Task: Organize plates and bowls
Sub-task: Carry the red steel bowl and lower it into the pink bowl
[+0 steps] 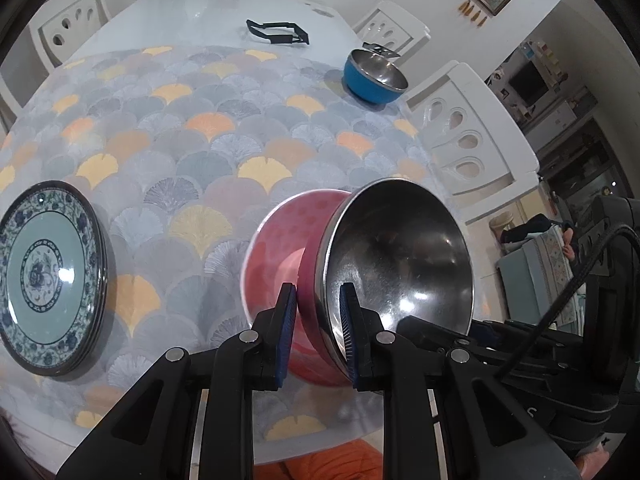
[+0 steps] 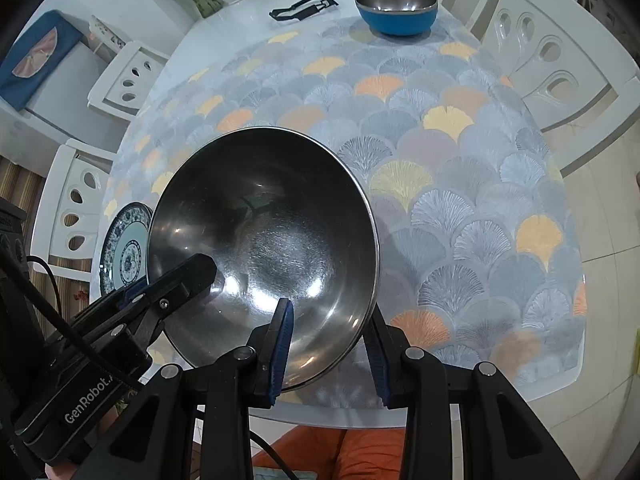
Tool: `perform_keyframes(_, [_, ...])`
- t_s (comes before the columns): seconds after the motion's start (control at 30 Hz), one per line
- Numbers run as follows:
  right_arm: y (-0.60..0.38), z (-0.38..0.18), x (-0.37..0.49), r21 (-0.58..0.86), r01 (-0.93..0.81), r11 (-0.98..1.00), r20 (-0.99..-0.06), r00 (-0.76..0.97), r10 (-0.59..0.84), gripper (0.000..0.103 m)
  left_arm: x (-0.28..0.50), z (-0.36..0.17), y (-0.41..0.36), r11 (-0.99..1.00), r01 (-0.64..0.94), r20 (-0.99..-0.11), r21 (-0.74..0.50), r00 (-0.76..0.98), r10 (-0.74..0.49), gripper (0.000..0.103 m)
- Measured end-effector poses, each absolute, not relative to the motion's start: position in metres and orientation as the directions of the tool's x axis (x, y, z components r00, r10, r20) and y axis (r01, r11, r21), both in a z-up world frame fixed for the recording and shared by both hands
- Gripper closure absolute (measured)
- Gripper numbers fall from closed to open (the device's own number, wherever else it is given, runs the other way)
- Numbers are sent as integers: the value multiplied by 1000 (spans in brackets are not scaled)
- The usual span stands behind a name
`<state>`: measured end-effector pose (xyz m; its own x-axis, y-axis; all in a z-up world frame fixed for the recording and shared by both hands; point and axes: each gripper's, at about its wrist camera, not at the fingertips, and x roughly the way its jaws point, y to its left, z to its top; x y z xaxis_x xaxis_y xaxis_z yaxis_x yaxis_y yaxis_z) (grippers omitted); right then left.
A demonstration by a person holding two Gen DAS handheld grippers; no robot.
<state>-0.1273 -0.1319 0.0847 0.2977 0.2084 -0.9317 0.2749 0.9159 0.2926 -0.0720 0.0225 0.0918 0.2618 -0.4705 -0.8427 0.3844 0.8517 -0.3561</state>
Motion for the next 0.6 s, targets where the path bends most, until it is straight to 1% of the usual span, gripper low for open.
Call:
perform_keyframes(0.17, [-129, 86, -124, 288, 263, 921, -932, 298, 207, 68, -64, 88, 25, 878, 387, -861, -282, 301, -409, 77])
perform_keyframes(0.23, [-127, 87, -122, 291, 256, 922, -931, 298, 211, 68, -62, 90, 27, 879, 386, -858, -279, 310, -408, 77])
perform_keyframes(0.4, [-122, 87, -120, 292, 244, 925, -931, 294, 217, 68, -61, 94, 32, 893, 389, -859, -228, 352, -372, 76])
perform_keyframes(0.5, [-120, 87, -120, 293, 241, 925, -931, 293, 218, 68, -57, 86, 34, 901, 373, -870, -220, 342, -354, 76])
perform_keyframes(0.6, [-120, 87, -119, 292, 240, 926, -932, 291, 218, 68, -55, 79, 37, 902, 359, -877, -241, 317, -361, 76])
